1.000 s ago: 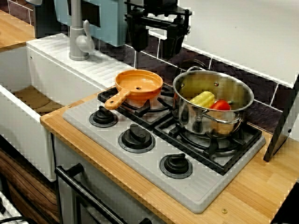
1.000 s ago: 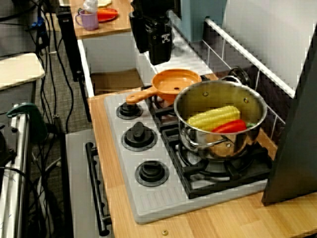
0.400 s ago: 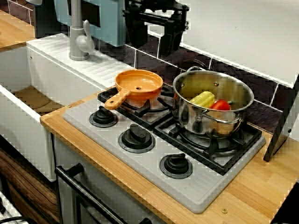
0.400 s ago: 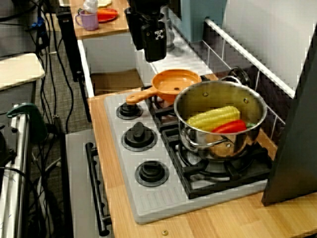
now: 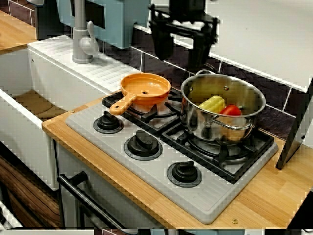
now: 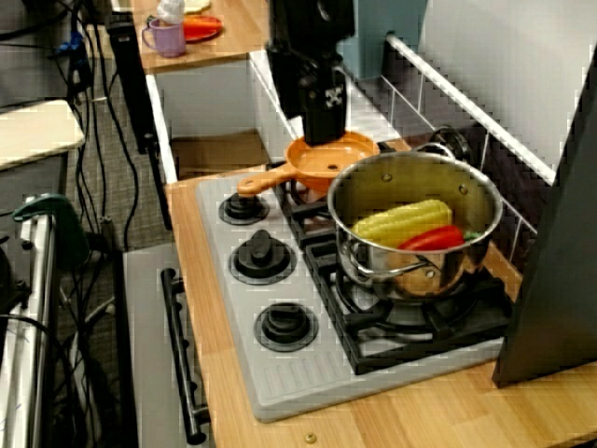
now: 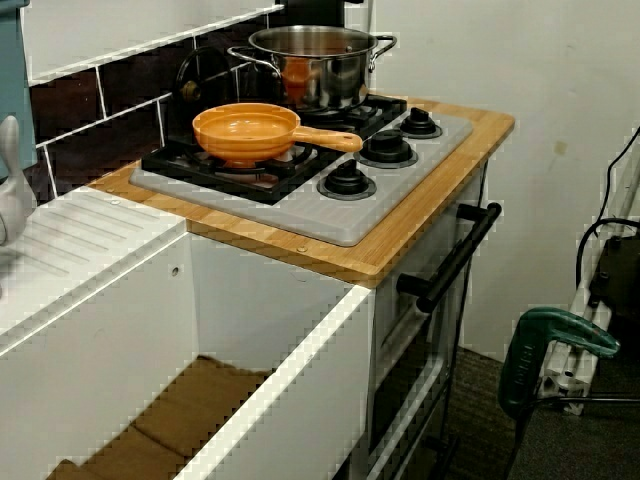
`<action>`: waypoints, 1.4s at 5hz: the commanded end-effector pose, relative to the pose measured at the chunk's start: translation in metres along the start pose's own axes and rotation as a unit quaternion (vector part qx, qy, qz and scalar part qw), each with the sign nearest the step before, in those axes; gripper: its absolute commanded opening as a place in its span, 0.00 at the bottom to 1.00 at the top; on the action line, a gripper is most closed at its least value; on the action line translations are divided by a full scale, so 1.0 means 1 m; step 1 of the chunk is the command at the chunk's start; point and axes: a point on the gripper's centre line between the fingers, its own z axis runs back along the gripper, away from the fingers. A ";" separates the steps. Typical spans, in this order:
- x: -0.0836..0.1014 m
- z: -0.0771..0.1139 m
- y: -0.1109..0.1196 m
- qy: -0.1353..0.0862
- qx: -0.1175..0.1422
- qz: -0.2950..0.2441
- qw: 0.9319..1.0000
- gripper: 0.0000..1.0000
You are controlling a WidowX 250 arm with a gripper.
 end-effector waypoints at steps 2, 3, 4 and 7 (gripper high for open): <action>0.053 -0.029 -0.016 -0.018 0.014 0.013 1.000 1.00; 0.061 -0.040 -0.021 -0.019 0.023 0.016 0.999 1.00; 0.064 -0.049 -0.027 -0.017 0.025 0.014 0.999 1.00; 0.045 -0.065 -0.050 -0.024 0.015 0.012 1.000 1.00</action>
